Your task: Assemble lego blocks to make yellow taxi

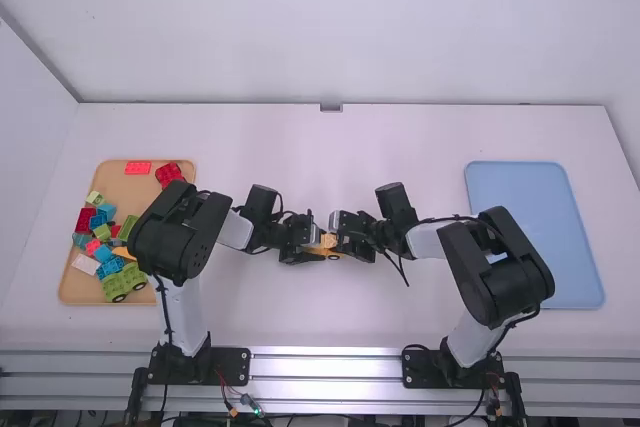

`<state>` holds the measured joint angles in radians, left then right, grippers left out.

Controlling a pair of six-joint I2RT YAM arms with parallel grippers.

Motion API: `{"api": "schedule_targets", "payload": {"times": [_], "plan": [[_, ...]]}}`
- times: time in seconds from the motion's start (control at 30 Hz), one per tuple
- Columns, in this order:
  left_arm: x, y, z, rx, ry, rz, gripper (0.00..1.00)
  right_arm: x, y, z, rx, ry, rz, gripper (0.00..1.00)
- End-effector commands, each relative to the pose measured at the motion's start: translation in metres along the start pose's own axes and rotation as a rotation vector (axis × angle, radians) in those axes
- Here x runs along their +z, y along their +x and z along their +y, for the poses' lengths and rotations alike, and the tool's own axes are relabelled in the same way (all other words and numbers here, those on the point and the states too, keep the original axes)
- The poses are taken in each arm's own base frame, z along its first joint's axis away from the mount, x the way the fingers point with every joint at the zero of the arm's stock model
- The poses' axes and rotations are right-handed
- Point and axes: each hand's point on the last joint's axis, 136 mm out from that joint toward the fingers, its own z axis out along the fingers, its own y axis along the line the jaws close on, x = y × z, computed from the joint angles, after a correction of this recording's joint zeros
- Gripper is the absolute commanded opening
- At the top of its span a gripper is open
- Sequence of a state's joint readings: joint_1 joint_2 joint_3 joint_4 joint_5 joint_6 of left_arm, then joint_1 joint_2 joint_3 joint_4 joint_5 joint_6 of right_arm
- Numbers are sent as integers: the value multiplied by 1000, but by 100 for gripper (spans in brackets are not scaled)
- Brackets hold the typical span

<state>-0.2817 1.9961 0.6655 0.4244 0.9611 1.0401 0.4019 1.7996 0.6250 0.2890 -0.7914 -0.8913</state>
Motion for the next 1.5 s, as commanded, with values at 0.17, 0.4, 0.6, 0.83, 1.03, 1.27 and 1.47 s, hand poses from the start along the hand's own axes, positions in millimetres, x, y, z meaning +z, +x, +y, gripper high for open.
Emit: {"api": "schedule_targets", "payload": {"times": [0.17,0.4,0.6,0.83,1.03,1.27,1.47], "plan": [[3,6,-5,-11,12,14,47,-2,1,4,28,-27,-25,38],[3,6,-5,-12,12,14,47,-2,5,3,35,-16,-2,28],[3,6,-5,-12,13,14,47,-2,3,3,41,-22,-13,23],[3,7,-8,-21,22,18,49,-2,2,2,85,-29,-5,23],[3,9,-12,23,36,26,49,-3,4,7,82,-70,30,23],[3,9,-12,23,36,25,50,-3,5,6,83,-66,33,38],[3,9,-12,22,36,25,51,-3,-6,3,76,-75,-8,56]]}}
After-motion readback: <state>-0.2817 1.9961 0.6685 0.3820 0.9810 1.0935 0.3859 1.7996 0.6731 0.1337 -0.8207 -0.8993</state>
